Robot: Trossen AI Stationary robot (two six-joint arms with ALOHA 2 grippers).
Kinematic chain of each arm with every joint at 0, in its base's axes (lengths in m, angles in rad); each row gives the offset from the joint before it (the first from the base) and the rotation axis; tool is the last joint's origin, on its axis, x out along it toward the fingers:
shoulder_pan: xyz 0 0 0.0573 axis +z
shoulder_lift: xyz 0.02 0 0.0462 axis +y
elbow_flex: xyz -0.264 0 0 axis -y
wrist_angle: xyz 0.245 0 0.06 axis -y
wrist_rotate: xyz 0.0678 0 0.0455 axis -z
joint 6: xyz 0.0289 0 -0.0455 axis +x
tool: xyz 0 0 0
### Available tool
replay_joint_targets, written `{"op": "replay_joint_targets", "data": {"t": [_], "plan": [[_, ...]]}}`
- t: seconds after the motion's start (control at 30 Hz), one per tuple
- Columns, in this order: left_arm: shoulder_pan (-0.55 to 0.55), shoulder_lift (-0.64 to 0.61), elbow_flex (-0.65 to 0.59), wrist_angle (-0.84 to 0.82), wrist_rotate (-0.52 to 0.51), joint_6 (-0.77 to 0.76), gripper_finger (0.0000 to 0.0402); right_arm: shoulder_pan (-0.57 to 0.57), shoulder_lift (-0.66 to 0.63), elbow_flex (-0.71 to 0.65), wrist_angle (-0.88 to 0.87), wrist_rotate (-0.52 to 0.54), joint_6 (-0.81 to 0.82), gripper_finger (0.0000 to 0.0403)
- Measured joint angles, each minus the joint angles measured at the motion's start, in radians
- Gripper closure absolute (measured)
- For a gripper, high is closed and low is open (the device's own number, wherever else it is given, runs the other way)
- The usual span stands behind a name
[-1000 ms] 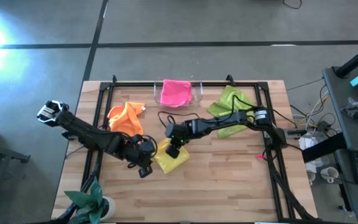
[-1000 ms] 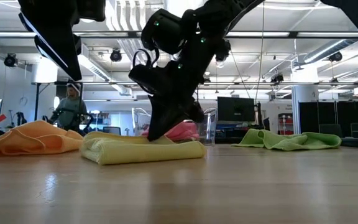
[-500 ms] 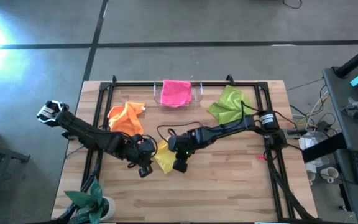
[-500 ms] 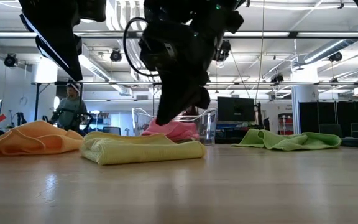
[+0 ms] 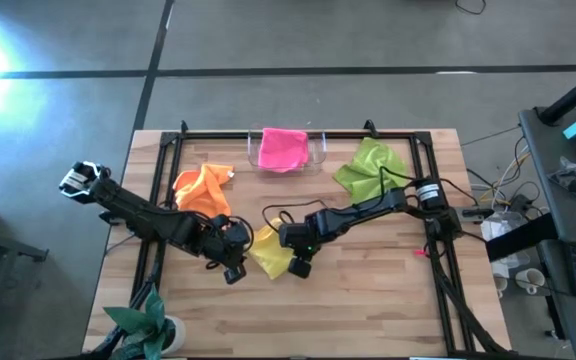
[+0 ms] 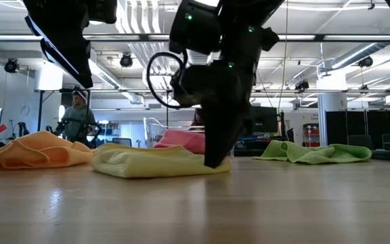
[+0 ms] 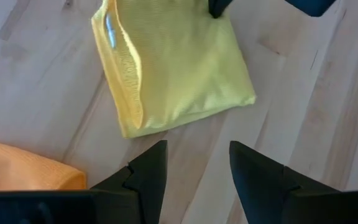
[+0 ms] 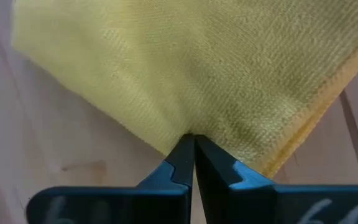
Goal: Fold microfiber towels
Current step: Fold the yellow microfiber cloth
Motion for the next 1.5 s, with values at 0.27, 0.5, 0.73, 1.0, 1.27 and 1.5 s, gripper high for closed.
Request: {"op": "replay_joint_targets", "data": {"t": [0.27,0.5,0.73,1.0,1.27,1.5], "plan": [[0.009,0.0,0.0,0.014,0.0,-0.007,0.0244,-0.024,-0.002,0.012,-0.146,0.258,-0.196,0.0394],[0.024,0.0,0.0,0.051,-0.002,-0.006,0.0244,-0.049,-0.003,0.009,-0.337,0.556,-0.298,0.0394],[0.033,0.0,0.0,0.06,-0.002,-0.006,0.0244,-0.031,-0.056,0.009,-0.34,0.499,-0.337,0.0394],[0.044,0.0,0.0,0.061,-0.002,-0.006,0.0244,-0.016,-0.114,-0.008,-0.123,0.188,-0.325,0.0394],[0.045,0.0,0.0,0.061,-0.003,-0.006,0.0244,-0.018,-0.059,-0.017,-0.099,0.131,-0.309,0.0394],[0.045,0.0,0.0,0.061,-0.028,-0.005,0.0244,-0.007,-0.031,-0.025,-0.109,0.04,-0.269,0.0394]]}}
